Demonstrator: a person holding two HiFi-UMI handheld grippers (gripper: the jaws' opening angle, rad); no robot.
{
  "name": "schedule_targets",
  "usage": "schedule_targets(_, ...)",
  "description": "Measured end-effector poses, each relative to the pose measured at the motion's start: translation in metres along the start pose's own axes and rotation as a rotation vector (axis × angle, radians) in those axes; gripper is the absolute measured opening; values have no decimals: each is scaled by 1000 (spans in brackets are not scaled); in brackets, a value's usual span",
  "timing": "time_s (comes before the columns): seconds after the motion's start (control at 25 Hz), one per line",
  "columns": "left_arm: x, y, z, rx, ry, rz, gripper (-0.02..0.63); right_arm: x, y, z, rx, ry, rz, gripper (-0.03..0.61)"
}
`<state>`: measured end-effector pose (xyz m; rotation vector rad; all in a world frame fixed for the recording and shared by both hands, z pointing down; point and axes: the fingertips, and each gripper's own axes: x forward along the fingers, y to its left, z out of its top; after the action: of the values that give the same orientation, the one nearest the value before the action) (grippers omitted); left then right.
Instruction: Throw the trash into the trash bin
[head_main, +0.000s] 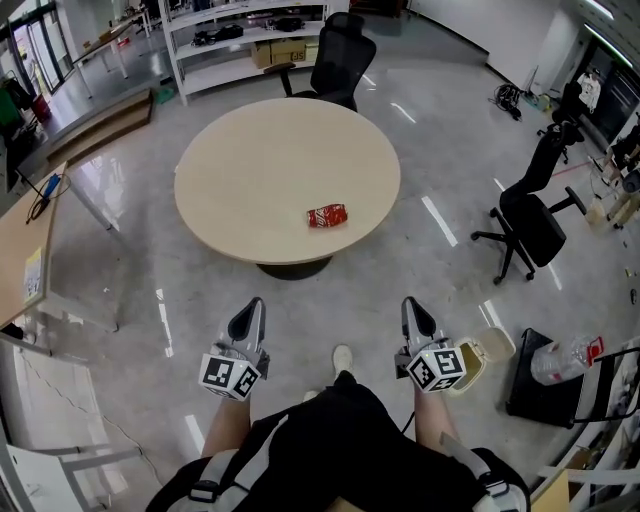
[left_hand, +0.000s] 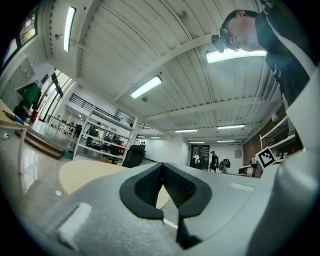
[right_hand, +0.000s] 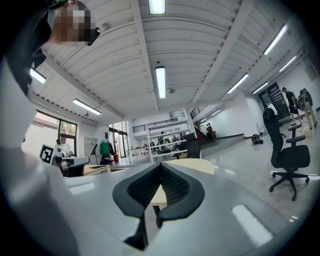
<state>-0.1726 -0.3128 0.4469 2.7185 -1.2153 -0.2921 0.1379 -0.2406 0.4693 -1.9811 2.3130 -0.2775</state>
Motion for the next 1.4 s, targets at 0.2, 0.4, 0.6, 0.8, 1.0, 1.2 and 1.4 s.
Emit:
schedule_targets(0.2,27,10,1,12,13,17,1,43,-10,6,-8,-5,47,3)
schedule_targets(0.4,62,20,7,61,12,52,0,81,-34,16,9,-43,79,4)
schedule_targets(0.6,110,31,16,99,-6,56,0,114,-70,36,23,-86,68,3)
schedule_targets(0.8,156,30,14,125,-1,42,0,140,-99,43,4,-91,84,4)
schedule_targets(1.0,194,19,1,128,25,20,0,157,-120,52,-1,-103,130,3)
schedule_targets(1.2,233,10,2,103,20,-1,0,172,-139,52,-20,-72,160,3)
schedule_targets(1.4,249,13,-7,68,49,-17,1,192,-141,42,9,-43,190,4)
